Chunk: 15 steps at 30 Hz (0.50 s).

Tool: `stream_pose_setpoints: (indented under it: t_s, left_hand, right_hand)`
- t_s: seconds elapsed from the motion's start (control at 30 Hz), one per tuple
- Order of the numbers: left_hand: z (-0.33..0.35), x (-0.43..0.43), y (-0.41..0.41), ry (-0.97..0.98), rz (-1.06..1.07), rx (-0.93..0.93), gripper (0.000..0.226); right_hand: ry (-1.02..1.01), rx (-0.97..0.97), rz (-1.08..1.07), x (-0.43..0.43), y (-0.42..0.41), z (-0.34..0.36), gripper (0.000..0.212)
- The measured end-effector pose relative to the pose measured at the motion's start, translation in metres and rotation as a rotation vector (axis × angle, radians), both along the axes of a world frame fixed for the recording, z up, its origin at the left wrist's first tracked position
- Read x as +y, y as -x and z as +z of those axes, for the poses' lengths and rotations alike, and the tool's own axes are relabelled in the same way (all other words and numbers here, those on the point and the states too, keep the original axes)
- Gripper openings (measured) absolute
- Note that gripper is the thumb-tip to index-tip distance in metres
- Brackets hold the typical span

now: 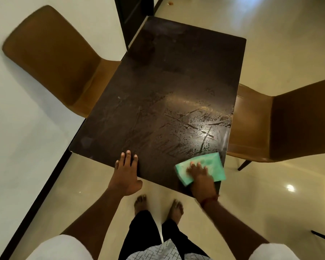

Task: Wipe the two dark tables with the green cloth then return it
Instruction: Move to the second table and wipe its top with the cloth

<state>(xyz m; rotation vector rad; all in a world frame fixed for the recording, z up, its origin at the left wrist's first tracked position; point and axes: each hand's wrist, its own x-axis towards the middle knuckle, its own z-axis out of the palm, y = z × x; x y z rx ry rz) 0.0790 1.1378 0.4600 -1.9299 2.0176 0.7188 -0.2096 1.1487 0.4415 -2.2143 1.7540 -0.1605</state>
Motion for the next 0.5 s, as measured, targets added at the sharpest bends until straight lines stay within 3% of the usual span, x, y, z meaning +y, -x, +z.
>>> stream_pose_setpoints:
  t_s: [0.1, 0.17, 0.2, 0.3, 0.37, 0.5]
  left_hand:
    - [-0.002, -0.001, 0.001, 0.001, -0.009, -0.004, 0.101]
    - [-0.003, -0.001, -0.001, 0.006, -0.021, -0.005, 0.101]
    - [-0.003, 0.0, -0.001, 0.002, -0.026, -0.005, 0.102]
    - [-0.003, -0.001, 0.0, 0.003, -0.006, 0.012, 0.101]
    - [-0.003, -0.001, 0.002, 0.008, 0.012, 0.014, 0.101]
    - [-0.003, -0.002, 0.002, 0.007, 0.02, 0.008, 0.1]
  right_hand:
    - [0.068, -0.001, 0.498, 0.023, 0.01, -0.01, 0.038]
    - [0.136, -0.01, 0.553, 0.009, 0.043, -0.011, 0.032]
    - [0.12, -0.018, 0.444, 0.002, 0.06, -0.01, 0.031]
    - [0.0, -0.114, -0.164, -0.001, 0.072, -0.002, 0.05]
    - [0.02, -0.087, -0.246, 0.018, 0.046, -0.006, 0.054]
    - [0.006, -0.059, 0.347, 0.061, 0.046, -0.013, 0.043]
